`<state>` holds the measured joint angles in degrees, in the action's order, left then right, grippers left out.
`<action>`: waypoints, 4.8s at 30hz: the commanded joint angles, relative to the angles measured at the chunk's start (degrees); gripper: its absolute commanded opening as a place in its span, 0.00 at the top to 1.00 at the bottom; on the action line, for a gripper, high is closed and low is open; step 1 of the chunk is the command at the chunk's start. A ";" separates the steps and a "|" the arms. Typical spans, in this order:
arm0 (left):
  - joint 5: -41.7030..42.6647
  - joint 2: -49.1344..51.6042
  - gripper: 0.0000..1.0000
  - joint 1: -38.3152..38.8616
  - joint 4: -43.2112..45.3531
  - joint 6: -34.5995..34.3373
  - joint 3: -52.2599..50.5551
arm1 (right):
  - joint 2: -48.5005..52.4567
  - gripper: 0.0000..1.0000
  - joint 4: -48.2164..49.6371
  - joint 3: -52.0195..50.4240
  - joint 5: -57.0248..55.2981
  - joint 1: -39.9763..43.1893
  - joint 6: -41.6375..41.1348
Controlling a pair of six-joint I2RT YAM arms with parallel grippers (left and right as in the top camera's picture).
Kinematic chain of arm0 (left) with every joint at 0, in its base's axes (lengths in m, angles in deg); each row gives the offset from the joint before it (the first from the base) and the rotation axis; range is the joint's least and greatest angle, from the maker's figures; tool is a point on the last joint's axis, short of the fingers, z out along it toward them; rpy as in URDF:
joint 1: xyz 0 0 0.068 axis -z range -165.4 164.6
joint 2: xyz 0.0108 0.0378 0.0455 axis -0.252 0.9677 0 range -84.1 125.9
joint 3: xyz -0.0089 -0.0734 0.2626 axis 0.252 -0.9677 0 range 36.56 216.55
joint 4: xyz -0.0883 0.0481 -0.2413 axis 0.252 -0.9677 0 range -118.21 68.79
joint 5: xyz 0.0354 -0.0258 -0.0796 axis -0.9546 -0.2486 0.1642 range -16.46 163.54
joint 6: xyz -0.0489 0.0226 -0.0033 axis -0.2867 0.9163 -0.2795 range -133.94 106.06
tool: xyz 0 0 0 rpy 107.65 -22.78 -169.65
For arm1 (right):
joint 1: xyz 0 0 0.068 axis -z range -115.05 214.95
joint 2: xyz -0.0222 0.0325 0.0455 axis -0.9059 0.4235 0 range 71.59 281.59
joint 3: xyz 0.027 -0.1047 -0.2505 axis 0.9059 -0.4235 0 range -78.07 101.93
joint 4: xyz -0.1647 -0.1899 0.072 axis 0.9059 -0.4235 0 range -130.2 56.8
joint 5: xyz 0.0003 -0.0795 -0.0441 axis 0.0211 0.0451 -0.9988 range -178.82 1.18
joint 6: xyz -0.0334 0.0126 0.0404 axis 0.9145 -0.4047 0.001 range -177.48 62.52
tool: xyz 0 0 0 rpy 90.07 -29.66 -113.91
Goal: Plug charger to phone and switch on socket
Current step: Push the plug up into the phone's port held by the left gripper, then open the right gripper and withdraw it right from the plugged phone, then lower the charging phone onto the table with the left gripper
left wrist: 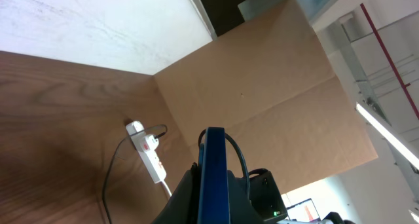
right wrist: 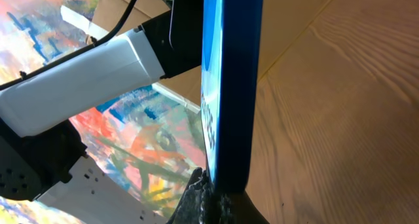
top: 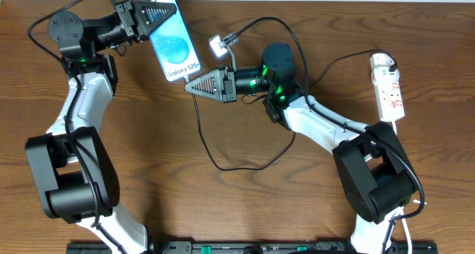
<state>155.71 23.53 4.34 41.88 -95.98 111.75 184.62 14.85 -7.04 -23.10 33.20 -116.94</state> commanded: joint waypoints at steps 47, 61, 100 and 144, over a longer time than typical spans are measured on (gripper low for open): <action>6.58 -0.28 0.93 -5.38 0.44 0.28 1.09 | 0.13 0.01 -2.97 0.63 1.90 3.89 7.37; 7.41 -0.28 0.92 -5.70 0.44 0.31 1.09 | -0.74 0.01 -41.22 0.66 -21.14 5.05 25.51; -20.02 -0.20 0.92 -5.62 -76.11 59.63 -1.18 | -24.92 0.01 -74.66 0.66 -59.17 5.03 39.85; -39.04 1.05 0.92 -0.52 -80.83 65.96 -16.13 | -24.92 0.01 -75.69 0.63 -59.17 4.26 39.82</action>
<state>117.42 23.60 3.57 -38.95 -30.70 96.26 160.58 -60.66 -6.89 -81.81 37.81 -77.80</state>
